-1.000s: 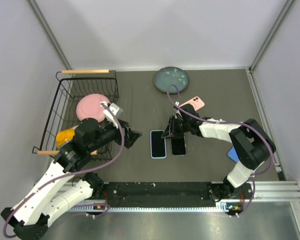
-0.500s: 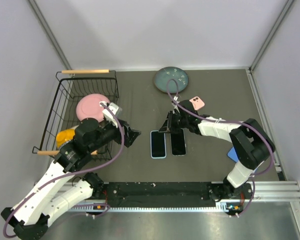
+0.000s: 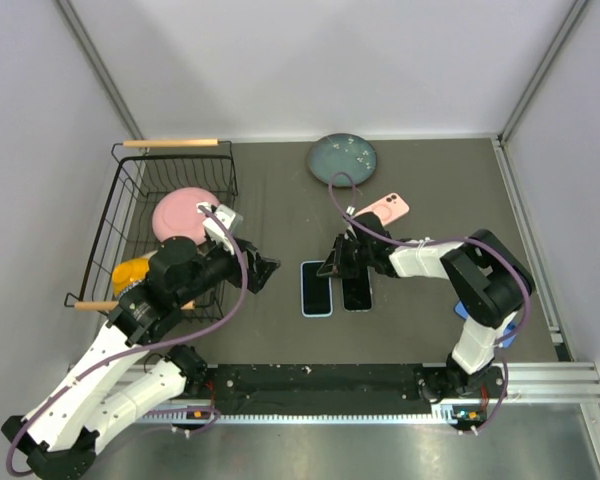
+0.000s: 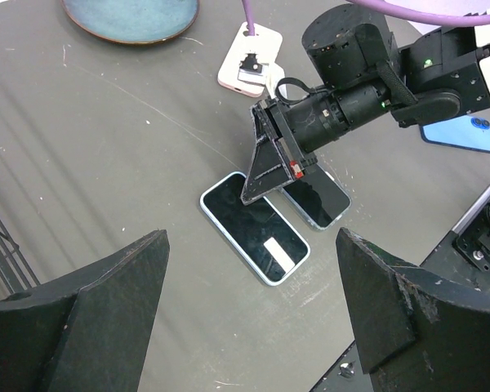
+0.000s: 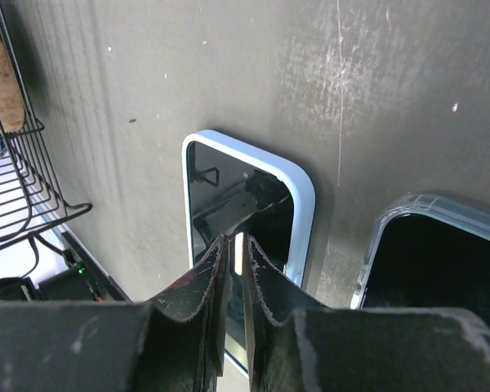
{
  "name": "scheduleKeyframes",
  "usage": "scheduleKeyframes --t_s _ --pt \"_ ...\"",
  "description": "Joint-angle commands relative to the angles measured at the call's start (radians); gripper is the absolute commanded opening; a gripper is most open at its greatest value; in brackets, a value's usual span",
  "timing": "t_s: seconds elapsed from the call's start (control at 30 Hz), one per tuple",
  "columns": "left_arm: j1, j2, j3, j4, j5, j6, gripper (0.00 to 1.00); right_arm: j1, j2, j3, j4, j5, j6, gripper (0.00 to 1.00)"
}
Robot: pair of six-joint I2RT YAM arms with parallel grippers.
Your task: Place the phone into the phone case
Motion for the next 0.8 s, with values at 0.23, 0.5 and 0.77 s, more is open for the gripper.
scheduleKeyframes --t_s 0.23,0.5,0.77 --pt "-0.001 -0.017 -0.013 0.030 -0.022 0.012 0.88 -0.018 -0.156 0.047 -0.147 0.153 -0.048 0.18" --pt "0.001 -0.042 -0.021 0.038 -0.047 0.012 0.88 -0.196 -0.315 0.085 -0.373 0.422 -0.131 0.56" --pt "0.001 -0.039 -0.020 0.040 -0.036 0.009 0.88 -0.301 -0.300 0.205 -0.477 0.676 -0.076 0.99"
